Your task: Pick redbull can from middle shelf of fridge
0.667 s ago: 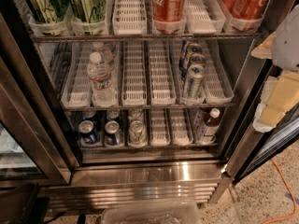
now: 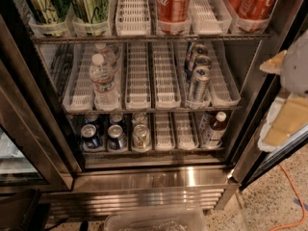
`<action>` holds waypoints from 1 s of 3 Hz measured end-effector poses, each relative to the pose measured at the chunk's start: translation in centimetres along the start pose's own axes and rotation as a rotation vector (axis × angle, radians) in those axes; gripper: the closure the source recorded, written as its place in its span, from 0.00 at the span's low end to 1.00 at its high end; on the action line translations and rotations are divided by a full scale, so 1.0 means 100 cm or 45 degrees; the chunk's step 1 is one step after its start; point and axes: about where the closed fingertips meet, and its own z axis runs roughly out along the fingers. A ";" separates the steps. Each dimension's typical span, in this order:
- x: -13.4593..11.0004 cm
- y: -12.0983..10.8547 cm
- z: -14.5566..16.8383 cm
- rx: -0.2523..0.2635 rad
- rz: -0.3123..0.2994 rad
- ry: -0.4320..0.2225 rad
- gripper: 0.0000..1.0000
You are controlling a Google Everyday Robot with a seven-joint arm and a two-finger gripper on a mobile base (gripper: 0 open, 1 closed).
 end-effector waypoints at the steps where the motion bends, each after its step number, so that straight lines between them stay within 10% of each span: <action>1: 0.011 0.014 0.038 0.033 -0.001 -0.086 0.00; 3: -0.004 0.023 0.092 0.091 -0.047 -0.249 0.00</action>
Offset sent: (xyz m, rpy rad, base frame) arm 0.0112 0.0186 -0.1171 0.2269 -0.1711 0.1038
